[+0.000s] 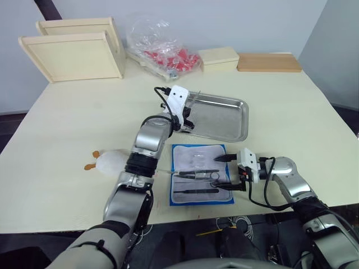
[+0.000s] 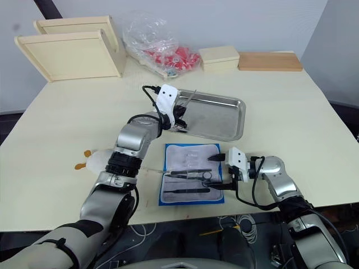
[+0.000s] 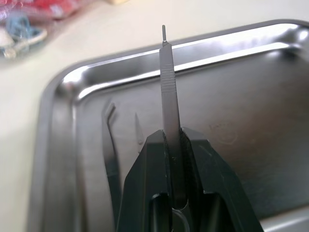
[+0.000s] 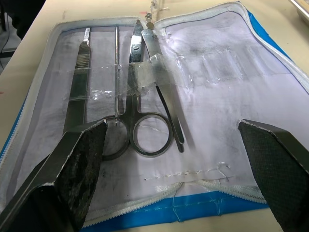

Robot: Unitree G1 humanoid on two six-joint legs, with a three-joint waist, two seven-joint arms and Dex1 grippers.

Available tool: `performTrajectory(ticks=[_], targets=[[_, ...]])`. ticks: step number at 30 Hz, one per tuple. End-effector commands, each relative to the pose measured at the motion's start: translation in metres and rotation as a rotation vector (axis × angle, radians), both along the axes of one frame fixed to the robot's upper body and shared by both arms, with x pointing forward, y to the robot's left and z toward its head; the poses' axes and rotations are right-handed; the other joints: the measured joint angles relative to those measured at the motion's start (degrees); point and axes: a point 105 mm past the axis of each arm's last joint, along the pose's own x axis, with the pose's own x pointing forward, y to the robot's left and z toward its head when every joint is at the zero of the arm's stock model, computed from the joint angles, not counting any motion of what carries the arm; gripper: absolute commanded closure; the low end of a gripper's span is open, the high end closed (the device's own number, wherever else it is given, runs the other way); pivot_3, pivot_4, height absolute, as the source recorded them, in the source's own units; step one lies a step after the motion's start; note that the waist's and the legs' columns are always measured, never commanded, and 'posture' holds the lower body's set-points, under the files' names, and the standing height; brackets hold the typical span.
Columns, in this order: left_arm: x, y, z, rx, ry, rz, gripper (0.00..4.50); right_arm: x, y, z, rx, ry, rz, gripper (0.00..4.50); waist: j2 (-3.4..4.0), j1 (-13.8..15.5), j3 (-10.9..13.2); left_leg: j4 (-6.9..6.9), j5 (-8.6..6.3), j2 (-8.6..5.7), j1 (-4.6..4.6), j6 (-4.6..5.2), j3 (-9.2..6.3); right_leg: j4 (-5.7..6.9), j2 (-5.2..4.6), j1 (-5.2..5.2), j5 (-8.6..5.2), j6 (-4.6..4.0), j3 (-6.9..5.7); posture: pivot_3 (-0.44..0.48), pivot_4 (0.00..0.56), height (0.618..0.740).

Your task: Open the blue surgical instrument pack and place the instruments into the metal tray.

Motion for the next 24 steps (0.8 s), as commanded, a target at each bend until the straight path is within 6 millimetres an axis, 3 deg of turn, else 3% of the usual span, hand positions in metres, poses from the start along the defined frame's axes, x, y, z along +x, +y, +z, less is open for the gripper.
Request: performTrajectory(ticks=[1, 12, 24], targets=[[0.009, -0.002, 0.014, -0.038, -0.038, 0.061, 4.48, -0.019, -0.020, -0.051, -0.165, 0.175, -0.042, 0.00, 0.00, 0.0, 0.0, 0.00, 0.00, 0.00, 0.00, 0.00, 0.00, 0.00, 0.00, 0.00, 0.00, 0.00, 0.00, 0.000, 0.150, 0.740], [0.016, -0.004, -0.007, -0.024, 0.018, 0.111, 4.48, -0.016, -0.018, -0.049, -0.157, 0.173, -0.045, 0.00, 0.00, 0.0, 0.0, 0.00, 0.00, -0.04, -0.01, -0.01, -0.02, 0.00, 0.00, 0.00, 0.00, 0.01, -0.03, 0.000, 0.150, 0.740], [0.019, -0.001, -0.017, -0.044, 0.060, 0.143, 4.48, -0.016, -0.016, -0.050, -0.150, 0.174, -0.051, 0.00, 0.00, 0.0, 0.0, 0.00, 0.00, -0.05, -0.01, -0.03, -0.03, 0.00, -0.01, 0.00, 0.00, 0.02, -0.06, 0.000, 0.150, 0.740]])
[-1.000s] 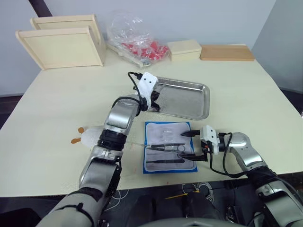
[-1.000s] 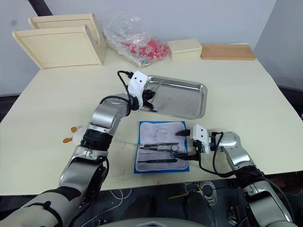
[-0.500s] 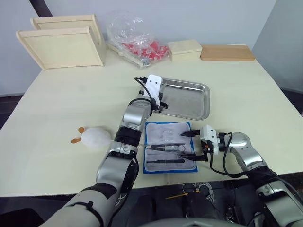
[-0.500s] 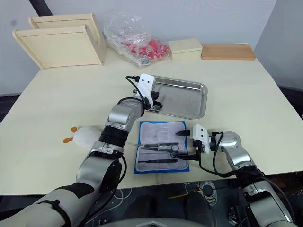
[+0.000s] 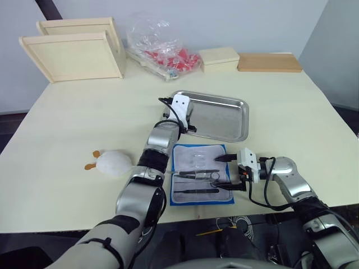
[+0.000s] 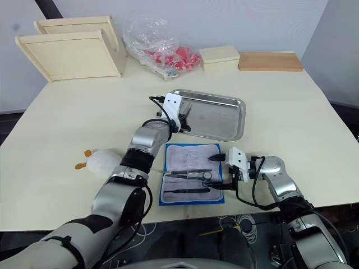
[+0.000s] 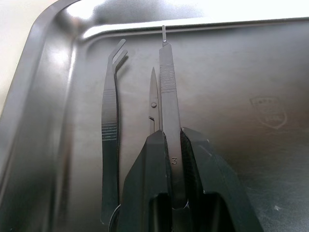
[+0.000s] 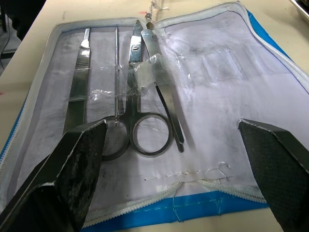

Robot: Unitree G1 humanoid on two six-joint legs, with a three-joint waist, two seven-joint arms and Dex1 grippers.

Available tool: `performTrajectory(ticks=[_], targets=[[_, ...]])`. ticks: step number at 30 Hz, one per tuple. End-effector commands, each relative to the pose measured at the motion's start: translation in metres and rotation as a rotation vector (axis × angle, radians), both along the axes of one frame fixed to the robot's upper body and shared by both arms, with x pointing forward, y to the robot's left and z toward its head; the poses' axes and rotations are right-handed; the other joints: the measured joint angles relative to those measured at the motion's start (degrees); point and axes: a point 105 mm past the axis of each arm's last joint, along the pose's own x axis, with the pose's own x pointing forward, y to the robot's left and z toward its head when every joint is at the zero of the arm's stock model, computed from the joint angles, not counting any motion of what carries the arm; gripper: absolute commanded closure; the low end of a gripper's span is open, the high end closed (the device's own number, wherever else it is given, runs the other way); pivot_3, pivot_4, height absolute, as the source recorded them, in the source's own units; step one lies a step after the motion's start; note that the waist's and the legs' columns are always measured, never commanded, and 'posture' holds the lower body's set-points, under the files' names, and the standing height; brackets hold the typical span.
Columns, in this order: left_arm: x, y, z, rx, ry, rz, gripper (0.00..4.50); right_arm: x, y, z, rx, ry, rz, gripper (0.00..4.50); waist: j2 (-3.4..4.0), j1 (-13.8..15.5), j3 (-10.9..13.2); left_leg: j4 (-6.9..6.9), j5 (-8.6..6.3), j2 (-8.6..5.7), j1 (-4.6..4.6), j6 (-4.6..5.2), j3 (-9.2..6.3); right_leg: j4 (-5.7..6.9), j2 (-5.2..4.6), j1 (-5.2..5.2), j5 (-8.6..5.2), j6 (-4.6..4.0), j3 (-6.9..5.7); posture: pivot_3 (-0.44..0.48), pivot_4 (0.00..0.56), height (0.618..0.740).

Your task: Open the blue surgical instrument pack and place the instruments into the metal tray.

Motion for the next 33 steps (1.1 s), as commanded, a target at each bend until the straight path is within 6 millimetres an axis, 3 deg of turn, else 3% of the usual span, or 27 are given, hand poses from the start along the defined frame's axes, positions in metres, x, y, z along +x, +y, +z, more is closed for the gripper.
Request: performTrajectory(ticks=[1, 3, 7, 12, 21, 33], targets=[[0.005, -0.006, 0.014, -0.019, -0.041, -0.007, 4.48, -0.016, -0.016, -0.050, -0.150, 0.170, -0.049, 0.00, 0.00, 0.0, 0.0, 0.00, 0.00, 0.00, 0.00, 0.00, 0.00, 0.00, 0.00, 0.00, 0.00, 0.00, -0.01, 0.000, 0.150, 0.740], [0.006, -0.007, 0.014, -0.026, -0.040, -0.009, 4.48, -0.017, -0.015, -0.050, -0.150, 0.171, -0.049, 0.00, 0.00, 0.0, 0.0, 0.00, 0.00, 0.00, 0.00, 0.00, -0.01, 0.00, 0.00, 0.00, 0.00, 0.00, -0.02, 0.000, 0.150, 0.740], [0.008, -0.009, 0.014, -0.031, -0.039, -0.010, 2.82, -0.017, -0.015, -0.050, -0.147, 0.171, -0.050, 0.00, 0.00, 0.0, 0.0, 0.00, 0.00, 0.00, 0.00, -0.01, 0.00, 0.00, 0.00, 0.00, 0.00, 0.00, -0.02, 0.000, 0.150, 0.740], [0.009, -0.008, 0.015, -0.016, -0.050, -0.008, 1.05, -0.017, -0.016, -0.050, -0.146, 0.170, -0.055, 0.00, 0.00, 0.0, 0.0, 0.00, 0.00, 0.00, 0.00, -0.01, -0.01, 0.00, 0.00, 0.00, 0.00, 0.00, -0.03, 0.000, 0.150, 0.740], [0.011, -0.006, 0.027, -0.034, -0.120, -0.002, 1.05, -0.016, -0.015, -0.051, -0.144, 0.169, -0.058, 0.00, 0.00, 0.0, 0.0, 0.00, 0.00, 0.00, -0.01, -0.02, -0.04, 0.00, 0.01, 0.00, 0.00, 0.00, -0.07, 0.000, 0.150, 0.740], [-0.003, -0.015, 0.051, -0.093, -0.239, -0.178, 1.05, -0.015, -0.016, -0.051, -0.146, 0.167, -0.060, 0.00, 0.01, 0.0, 0.0, 0.00, 0.01, 0.00, -0.01, -0.05, -0.04, 0.02, 0.00, 0.00, 0.00, 0.01, -0.05, 0.000, 0.150, 0.740]])
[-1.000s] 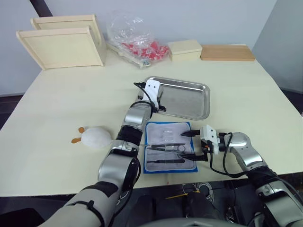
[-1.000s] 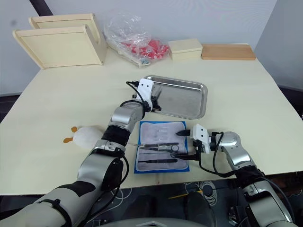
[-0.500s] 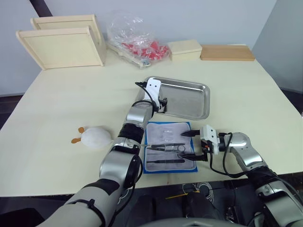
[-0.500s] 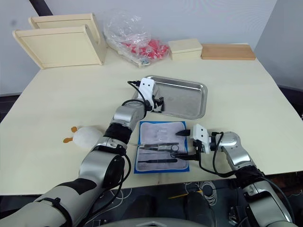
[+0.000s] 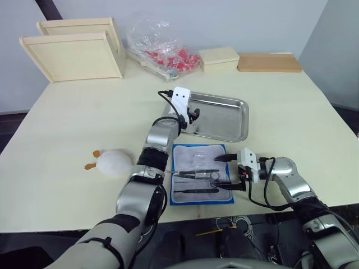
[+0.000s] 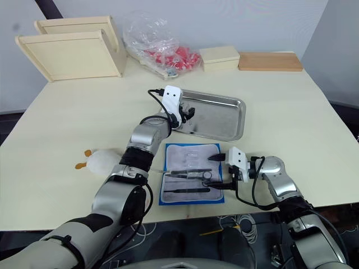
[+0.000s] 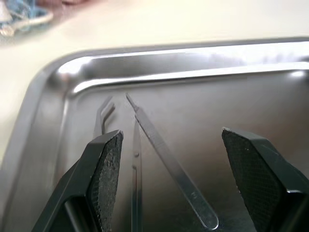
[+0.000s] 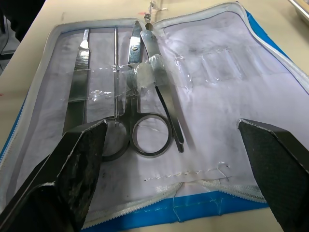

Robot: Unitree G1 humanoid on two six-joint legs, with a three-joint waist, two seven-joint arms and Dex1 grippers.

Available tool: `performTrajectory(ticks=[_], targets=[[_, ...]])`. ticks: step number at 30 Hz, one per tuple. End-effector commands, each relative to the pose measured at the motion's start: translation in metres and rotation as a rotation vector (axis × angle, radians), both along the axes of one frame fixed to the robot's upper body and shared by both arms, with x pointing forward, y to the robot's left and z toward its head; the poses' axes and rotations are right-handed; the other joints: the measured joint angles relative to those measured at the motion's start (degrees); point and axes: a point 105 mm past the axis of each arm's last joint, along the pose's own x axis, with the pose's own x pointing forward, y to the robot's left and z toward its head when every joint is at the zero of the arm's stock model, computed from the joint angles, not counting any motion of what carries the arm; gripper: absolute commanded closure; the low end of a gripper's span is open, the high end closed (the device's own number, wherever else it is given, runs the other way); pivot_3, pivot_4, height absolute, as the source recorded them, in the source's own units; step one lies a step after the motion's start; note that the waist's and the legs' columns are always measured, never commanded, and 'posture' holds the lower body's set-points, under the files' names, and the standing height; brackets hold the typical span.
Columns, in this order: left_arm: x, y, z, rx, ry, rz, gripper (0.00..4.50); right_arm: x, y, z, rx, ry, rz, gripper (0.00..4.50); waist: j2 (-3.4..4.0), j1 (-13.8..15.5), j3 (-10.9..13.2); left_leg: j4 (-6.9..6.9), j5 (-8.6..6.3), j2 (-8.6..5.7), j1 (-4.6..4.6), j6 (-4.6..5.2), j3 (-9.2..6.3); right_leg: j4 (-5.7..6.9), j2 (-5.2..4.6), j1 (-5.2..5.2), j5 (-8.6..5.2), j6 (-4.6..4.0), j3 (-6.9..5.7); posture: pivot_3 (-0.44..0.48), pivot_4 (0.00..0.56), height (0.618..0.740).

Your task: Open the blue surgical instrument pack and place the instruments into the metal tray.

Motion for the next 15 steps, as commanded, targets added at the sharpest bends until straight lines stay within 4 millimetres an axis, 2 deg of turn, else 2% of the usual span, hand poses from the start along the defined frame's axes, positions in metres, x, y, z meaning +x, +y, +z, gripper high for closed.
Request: performTrajectory(ticks=[1, 4, 8, 11, 15], targets=[[-0.006, -0.006, 0.028, -0.010, -0.128, -0.091, 1.05, -0.016, -0.017, -0.051, -0.150, 0.167, -0.052, 0.00, 0.00, 0.0, 0.0, 0.00, 0.00, 0.00, 0.00, 0.00, -0.01, 0.00, 0.00, 0.00, 0.00, 0.00, -0.01, 0.000, 0.150, 0.740], [-0.018, -0.006, 0.031, 0.012, -0.164, -0.191, 1.05, -0.015, -0.016, -0.051, -0.150, 0.165, -0.050, 0.00, 0.01, 0.0, 0.0, 0.00, 0.01, 0.00, 0.00, -0.03, -0.01, 0.00, -0.01, 0.00, 0.00, 0.00, 0.00, 0.000, 0.150, 0.740], [-0.047, -0.003, 0.029, 0.036, -0.168, -0.391, 1.05, -0.015, -0.016, -0.051, -0.150, 0.163, -0.047, 0.00, 0.08, -0.1, 0.0, 0.00, 0.05, 0.00, 0.02, -0.09, -0.03, 0.02, -0.02, 0.00, 0.00, -0.01, 0.00, 0.000, 0.150, 0.740], [-0.070, 0.008, 0.030, 0.035, -0.189, -0.519, 1.05, -0.015, -0.016, -0.051, -0.149, 0.162, -0.047, 0.00, 0.10, -0.2, 0.0, -0.02, 0.05, 0.03, 0.07, -0.09, 0.05, 0.02, 0.00, 0.02, 0.00, -0.02, 0.10, 0.000, 0.150, 0.740], [-0.091, 0.023, 0.027, 0.061, -0.192, -0.620, 1.05, -0.016, -0.016, -0.052, -0.148, 0.164, -0.046, 0.00, 0.10, 0.0, 0.0, -0.01, 0.05, 0.04, 0.07, -0.08, 0.02, 0.02, -0.04, 0.03, -0.01, -0.04, 0.06, 0.000, 0.150, 0.740]])
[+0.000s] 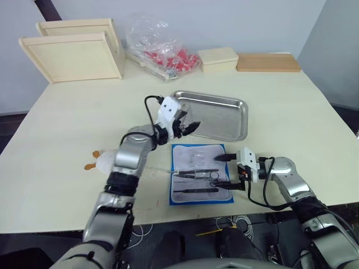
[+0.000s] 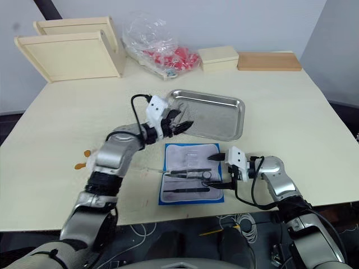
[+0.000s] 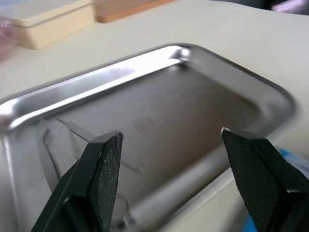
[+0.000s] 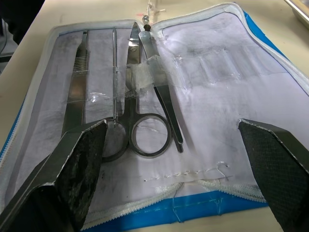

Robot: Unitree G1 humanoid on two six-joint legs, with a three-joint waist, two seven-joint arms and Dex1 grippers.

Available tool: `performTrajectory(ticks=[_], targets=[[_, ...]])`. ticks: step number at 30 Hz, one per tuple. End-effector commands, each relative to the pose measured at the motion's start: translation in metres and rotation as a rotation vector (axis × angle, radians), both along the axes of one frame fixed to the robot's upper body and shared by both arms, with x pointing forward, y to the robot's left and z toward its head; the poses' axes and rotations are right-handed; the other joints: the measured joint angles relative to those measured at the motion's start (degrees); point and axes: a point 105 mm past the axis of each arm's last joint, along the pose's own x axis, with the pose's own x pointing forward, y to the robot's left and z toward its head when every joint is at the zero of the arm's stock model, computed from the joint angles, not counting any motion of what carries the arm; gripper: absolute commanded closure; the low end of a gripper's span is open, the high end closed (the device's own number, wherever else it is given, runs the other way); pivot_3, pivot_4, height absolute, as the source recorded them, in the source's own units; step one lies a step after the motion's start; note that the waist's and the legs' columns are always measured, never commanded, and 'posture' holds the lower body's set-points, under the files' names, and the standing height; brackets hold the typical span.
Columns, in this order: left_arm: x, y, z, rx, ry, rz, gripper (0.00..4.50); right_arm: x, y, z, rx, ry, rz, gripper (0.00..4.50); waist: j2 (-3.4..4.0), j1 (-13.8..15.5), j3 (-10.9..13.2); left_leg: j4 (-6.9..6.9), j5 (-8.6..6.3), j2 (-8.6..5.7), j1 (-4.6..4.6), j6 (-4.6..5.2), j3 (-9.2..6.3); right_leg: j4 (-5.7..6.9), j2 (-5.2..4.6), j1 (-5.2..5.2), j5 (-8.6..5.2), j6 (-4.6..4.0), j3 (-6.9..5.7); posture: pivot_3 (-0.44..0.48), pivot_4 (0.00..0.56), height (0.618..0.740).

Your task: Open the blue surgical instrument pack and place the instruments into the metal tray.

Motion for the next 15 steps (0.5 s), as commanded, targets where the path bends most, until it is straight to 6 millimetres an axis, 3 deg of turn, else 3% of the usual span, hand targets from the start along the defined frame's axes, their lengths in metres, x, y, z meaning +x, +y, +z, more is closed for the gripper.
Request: performTrajectory(ticks=[1, 15], targets=[[-0.020, 0.004, 0.017, 0.007, -0.076, -0.133, 1.05, -0.018, -0.016, -0.051, -0.153, 0.161, -0.038, 0.00, 0.01, 0.0, 0.0, 0.00, 0.00, 0.00, 0.00, 0.00, 0.01, 0.00, 0.00, 0.00, 0.00, -0.01, 0.01, 0.000, 0.150, 0.740], [-0.086, 0.051, 0.003, 0.162, 0.045, -0.490, 1.05, -0.020, -0.017, -0.052, -0.152, 0.164, -0.038, 0.00, 0.05, 0.1, 0.0, -0.01, -0.01, 0.26, 0.00, 0.02, 0.05, -0.02, -0.01, -0.02, -0.13, -0.22, 0.02, 0.000, 0.150, 0.740]])
